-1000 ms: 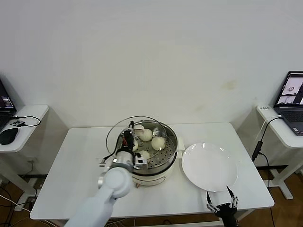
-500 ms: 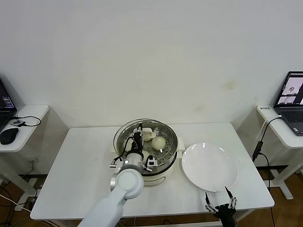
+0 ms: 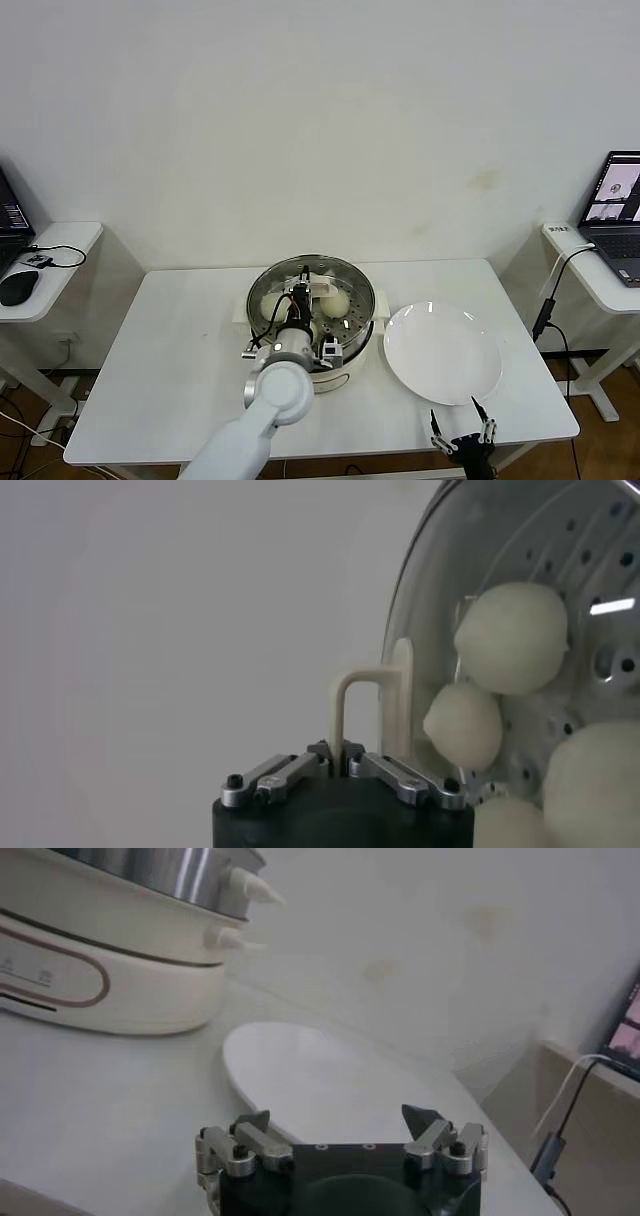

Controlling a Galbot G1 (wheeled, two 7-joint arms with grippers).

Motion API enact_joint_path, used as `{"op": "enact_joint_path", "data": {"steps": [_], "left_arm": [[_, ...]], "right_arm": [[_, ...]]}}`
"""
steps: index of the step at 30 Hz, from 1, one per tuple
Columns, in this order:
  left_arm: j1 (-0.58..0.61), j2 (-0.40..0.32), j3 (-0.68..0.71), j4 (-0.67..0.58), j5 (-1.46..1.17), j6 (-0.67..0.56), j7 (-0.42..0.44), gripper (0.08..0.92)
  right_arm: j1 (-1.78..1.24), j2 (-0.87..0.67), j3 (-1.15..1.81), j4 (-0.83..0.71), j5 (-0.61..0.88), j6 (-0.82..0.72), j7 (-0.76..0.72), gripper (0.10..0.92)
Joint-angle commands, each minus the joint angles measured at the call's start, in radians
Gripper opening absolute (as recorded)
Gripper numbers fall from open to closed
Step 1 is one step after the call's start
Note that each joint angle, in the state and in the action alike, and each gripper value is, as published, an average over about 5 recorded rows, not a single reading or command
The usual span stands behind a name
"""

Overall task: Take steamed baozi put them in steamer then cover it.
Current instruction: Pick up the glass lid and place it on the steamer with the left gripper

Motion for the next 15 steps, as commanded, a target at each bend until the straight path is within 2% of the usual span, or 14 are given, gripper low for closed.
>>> {"op": "enact_joint_path", "data": {"steps": [1,10,15], "left_arm": [[0.002,-0.009,-0.001,0.014,0.009,-0.002,-0.003,0.138],[0.021,-0.019,-0.009,-0.031,-0.028,-0.002,-0.034,0.142],[0.076,0.016,-0.014,-0.109,-0.081,-0.004,-0.076,0.246]], "right_arm": [[-0.002,0.0,-0.001,0.003,-0.003,0.002,0.0,0.823],[-0.002,0.0,-0.013,0.003,-0.008,-0.001,0.0,0.823],[-0.002,0.0,-0.014,0.003,-0.008,0.0,-0.001,0.823]]}}
